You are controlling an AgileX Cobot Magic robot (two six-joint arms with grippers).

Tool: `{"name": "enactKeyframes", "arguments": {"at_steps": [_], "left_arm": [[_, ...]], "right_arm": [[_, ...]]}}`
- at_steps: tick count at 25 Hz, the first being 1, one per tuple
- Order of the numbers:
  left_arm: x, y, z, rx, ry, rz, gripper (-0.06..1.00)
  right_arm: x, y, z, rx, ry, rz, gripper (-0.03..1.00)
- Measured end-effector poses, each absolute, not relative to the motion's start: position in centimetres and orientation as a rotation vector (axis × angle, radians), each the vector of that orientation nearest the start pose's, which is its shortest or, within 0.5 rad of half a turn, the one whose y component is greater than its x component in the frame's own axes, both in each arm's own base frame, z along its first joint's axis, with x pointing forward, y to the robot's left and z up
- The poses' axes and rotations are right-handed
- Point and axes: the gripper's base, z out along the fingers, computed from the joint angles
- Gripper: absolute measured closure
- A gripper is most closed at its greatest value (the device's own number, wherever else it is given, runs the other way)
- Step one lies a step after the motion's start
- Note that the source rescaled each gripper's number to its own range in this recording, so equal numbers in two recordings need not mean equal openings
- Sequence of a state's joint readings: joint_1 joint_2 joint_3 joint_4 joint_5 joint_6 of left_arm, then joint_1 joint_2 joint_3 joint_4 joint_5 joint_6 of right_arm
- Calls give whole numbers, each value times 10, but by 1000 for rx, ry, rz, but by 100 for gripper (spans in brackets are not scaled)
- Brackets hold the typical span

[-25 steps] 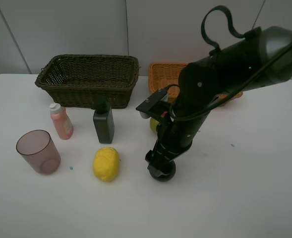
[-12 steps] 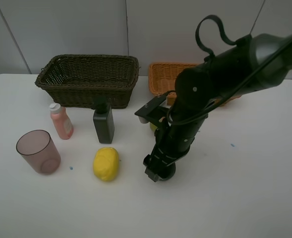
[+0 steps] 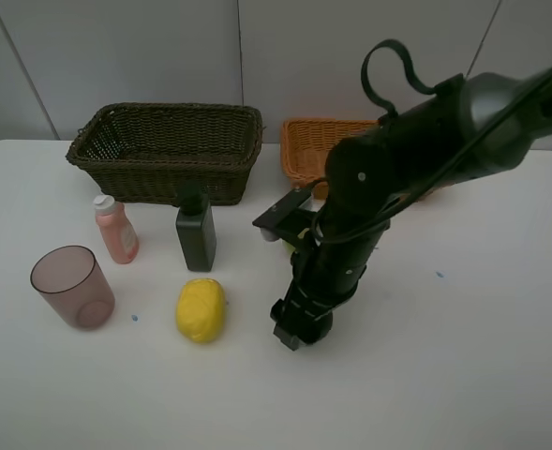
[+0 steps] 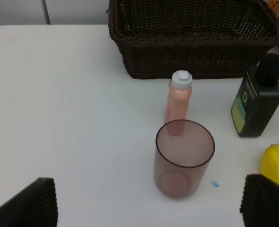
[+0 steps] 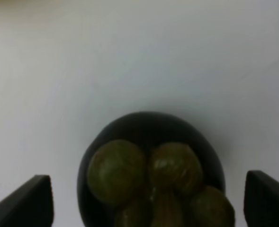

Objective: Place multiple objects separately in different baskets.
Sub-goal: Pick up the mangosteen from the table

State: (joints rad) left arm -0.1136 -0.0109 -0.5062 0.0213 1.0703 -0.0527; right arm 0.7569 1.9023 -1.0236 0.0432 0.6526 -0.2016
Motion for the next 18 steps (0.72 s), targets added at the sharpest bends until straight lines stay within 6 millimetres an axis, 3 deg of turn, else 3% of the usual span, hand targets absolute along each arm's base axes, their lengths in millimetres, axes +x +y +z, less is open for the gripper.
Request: {"name": "enactKeyframes", "arguments": {"at_steps": [7,11,14,18], "left_arm": [[-7,3,278,61,2037,-79,-6],[-7,3,278,61,2037,-79,-6],[-7,3,278,61,2037,-79,-6],[-7,3,278,61,2037,-79,-6]], "right_arm": [[238,232,122,-1355,2698,101,14],[238,232,122,-1355,2698,101,22],[238,232,122,-1355,2698,101,35],[238,231,122,-1363,2703,94,35]]}}
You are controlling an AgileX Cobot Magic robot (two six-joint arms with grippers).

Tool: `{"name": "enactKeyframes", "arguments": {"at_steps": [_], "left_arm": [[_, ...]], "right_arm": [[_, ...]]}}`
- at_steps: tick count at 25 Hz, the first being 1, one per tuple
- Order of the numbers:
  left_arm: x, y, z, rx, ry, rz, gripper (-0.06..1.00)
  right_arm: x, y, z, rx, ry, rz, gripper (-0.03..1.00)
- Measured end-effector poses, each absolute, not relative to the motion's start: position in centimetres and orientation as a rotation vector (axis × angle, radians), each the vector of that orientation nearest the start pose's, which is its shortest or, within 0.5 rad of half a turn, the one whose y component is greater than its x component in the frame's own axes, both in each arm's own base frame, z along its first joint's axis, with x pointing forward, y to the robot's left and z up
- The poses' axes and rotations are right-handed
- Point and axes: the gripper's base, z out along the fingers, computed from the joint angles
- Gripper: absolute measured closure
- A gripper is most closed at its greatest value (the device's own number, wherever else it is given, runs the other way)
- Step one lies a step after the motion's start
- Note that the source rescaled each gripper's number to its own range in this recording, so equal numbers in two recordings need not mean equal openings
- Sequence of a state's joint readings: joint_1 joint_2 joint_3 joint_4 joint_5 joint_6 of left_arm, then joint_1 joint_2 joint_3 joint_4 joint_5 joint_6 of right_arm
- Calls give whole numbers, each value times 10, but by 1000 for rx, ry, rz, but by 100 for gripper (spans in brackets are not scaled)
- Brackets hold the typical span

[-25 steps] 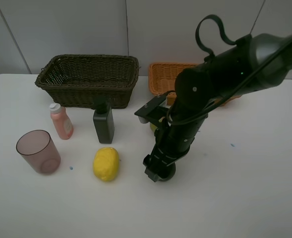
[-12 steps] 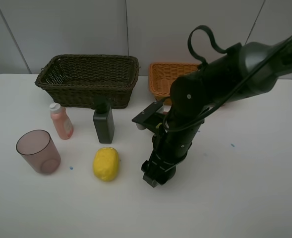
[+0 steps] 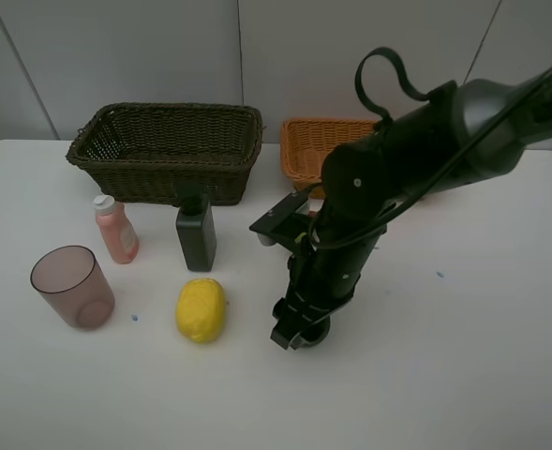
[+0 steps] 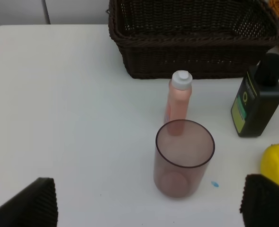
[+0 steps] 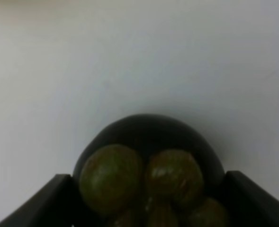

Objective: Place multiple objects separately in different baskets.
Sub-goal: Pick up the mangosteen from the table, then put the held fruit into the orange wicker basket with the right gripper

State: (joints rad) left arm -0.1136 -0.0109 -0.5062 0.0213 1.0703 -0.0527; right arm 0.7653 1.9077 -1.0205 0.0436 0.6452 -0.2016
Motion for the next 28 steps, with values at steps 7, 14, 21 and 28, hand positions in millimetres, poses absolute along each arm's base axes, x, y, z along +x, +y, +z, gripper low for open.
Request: {"name": "enactKeyframes", "arguments": {"at_steps": [7,14,21,28], "left_arm": [[-7,3,278,61,2037,-79,-6],[-7,3,278,61,2037,-79,-6],[-7,3,278,61,2037,-79,-6],[-7,3,278,61,2037,-79,-6]], "right_arm": [[237,231,122,-1365,2706,92,35],[246,237,174,-1371,2629,85,35],[262,234,257,-1365,2497,-74,35],[303,215,312,-1166,2382,-155,35]]}}
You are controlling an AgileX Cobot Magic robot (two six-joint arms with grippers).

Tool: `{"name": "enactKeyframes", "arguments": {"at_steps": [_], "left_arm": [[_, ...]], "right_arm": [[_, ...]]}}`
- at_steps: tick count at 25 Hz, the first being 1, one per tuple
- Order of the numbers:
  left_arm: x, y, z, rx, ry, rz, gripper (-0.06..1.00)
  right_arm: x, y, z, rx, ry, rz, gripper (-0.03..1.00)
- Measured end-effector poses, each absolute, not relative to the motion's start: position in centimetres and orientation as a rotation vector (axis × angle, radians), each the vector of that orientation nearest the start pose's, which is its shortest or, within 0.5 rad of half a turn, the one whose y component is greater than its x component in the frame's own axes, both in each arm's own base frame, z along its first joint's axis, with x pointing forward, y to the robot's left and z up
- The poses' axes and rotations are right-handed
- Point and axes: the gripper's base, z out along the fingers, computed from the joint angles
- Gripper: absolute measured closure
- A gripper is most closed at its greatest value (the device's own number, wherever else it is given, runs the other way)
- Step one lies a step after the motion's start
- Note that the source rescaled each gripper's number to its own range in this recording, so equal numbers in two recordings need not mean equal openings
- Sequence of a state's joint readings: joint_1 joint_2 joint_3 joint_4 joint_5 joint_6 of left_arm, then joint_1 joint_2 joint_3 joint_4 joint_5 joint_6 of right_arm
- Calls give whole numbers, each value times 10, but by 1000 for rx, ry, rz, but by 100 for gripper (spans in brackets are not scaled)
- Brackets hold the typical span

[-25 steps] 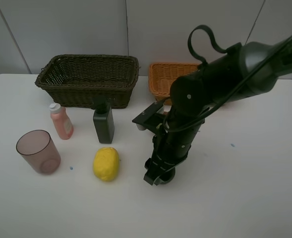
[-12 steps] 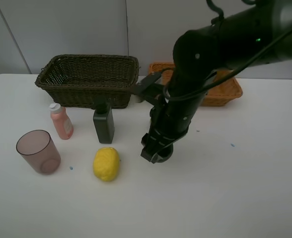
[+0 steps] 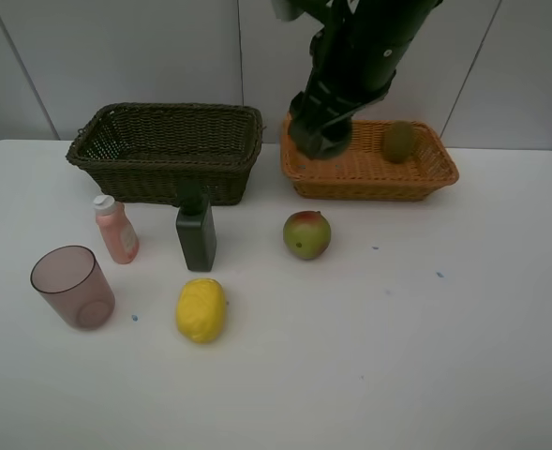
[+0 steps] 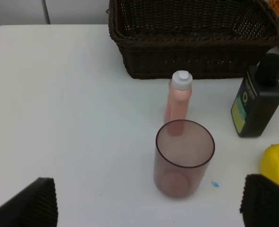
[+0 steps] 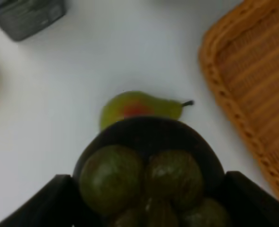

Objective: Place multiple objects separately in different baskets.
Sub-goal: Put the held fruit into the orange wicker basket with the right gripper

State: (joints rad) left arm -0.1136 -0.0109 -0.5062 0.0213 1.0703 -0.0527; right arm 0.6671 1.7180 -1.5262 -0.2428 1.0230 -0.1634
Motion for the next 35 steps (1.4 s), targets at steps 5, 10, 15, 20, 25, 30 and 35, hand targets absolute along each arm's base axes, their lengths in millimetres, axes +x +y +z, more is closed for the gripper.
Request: {"name": "enactKeyframes", "arguments": {"at_steps": [5,10,15,20,25,30,35], "left_arm": [[-7,3,278,61,2037,-79,-6],[-7,3,278,61,2037,-79,-6],[-7,3,278,61,2037,-79,-6],[-7,3,278,61,2037,-79,-6],[-7,3,278,61,2037,-79,-6],[-7,3,278,61,2037,-79,-6],[-7,3,278,61,2037,-79,-6]], "right_arm": [[336,181,322,-941,2346,-142,35],[367,142,321,-697,2342,-136,35],[386,109,309,-550,2391,-155,35],[406,84,281,-456,2479,-151,35],[421,76,242,-405,2580,-120,35],[429,79,213,-403,2636,-97,35],[435,75,193,-363,2670,-68,35]]}}
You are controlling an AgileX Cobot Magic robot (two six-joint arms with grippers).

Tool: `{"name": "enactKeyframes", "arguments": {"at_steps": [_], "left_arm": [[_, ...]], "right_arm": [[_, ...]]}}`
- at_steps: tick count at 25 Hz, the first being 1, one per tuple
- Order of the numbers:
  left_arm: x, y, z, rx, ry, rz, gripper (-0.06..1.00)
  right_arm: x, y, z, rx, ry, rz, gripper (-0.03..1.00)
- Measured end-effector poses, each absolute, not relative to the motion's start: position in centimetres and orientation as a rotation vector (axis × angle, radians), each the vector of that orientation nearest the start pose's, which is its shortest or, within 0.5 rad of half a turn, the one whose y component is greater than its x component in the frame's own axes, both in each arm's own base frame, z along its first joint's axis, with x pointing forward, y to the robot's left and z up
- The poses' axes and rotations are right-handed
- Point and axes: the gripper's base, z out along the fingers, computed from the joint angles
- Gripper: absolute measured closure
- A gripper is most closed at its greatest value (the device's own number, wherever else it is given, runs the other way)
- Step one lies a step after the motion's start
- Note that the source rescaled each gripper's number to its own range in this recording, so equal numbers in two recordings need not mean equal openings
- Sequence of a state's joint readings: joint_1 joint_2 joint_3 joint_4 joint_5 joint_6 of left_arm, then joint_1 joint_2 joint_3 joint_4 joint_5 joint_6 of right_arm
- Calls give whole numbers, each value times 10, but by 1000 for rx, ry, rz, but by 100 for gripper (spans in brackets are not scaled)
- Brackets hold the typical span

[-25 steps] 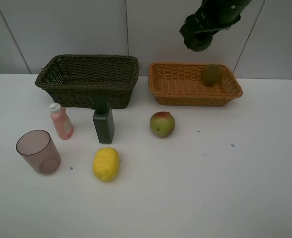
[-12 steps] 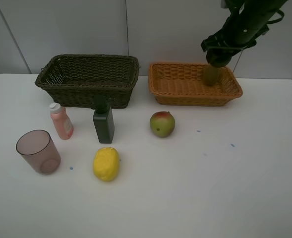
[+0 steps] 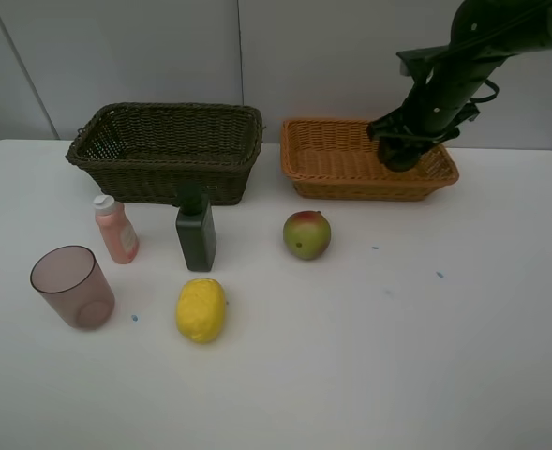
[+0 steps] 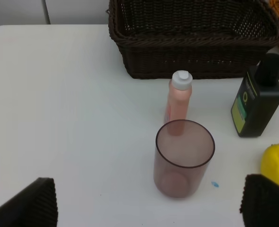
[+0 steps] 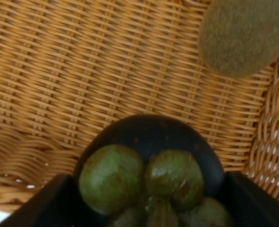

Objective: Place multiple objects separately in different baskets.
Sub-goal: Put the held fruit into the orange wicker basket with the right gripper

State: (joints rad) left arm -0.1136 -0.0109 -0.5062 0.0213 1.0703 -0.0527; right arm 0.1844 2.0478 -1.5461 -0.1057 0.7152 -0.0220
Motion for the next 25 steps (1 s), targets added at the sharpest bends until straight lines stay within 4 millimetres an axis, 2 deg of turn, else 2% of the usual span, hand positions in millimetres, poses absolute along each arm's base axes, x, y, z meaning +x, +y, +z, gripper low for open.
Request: {"name": "enactKeyframes", "arguments": {"at_steps": [11,25], "left_arm": [[-7,3,278,61,2037,-79,-6],[-7,3,278,61,2037,-79,-6]], "right_arm": [[444,69,178,-313,2655,-36,35],[449,51,179,-248,2623,-38,35]]}}
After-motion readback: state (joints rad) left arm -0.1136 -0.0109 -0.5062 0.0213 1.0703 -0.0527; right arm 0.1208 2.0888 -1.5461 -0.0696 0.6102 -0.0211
